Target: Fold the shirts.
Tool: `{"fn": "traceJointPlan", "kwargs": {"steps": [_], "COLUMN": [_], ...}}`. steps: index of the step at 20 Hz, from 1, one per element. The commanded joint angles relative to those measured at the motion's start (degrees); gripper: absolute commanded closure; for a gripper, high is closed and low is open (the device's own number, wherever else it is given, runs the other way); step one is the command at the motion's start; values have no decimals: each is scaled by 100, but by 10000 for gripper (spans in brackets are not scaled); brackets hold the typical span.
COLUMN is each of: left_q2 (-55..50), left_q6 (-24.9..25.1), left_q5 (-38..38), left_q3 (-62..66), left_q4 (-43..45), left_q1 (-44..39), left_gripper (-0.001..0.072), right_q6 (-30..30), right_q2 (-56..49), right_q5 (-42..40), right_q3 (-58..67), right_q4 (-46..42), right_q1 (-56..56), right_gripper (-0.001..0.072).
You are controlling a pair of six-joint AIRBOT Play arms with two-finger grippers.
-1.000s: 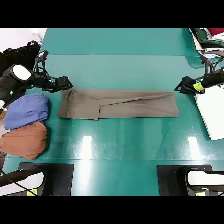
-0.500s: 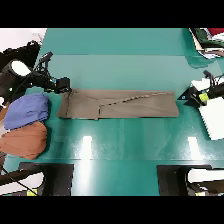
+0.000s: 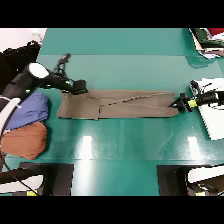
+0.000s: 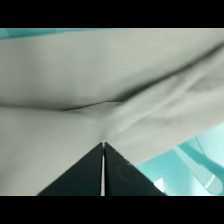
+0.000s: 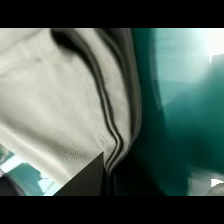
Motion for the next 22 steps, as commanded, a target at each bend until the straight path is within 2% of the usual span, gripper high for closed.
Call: {"fn": "traceJointPlan", "kwargs": {"steps": [1, 4, 7, 12, 17, 22], "left_q2": [-520, -1215, -1875, -2632, -2776, -2774], "left_q6": [9, 7, -37, -195, -334, -334], "left_q5": [223, 234, 223, 232, 614, 772], "left_q3": [234, 839, 1458, 2229, 2387, 2389], "left_q4": [-72, -70, -72, -72, -153, -61], "left_q1": [-686, -1226, -1604, -1947, -1971, -1941], "left_gripper": [680, 680, 681, 680, 680, 680], "right_q6": [-153, -151, -7, 516, 706, 710], "right_q2": [221, 925, 1513, 1814, 1808, 1805], "right_q5": [-15, -7, 184, 210, 20, -203], "right_q3": [-11, 39, 623, 1884, 2793, 3115], "right_q4": [160, 262, 691, 761, 758, 752], "right_q1": [116, 120, 258, 1303, 2339, 2927], "right_gripper": [691, 692, 692, 692, 692, 691]}}
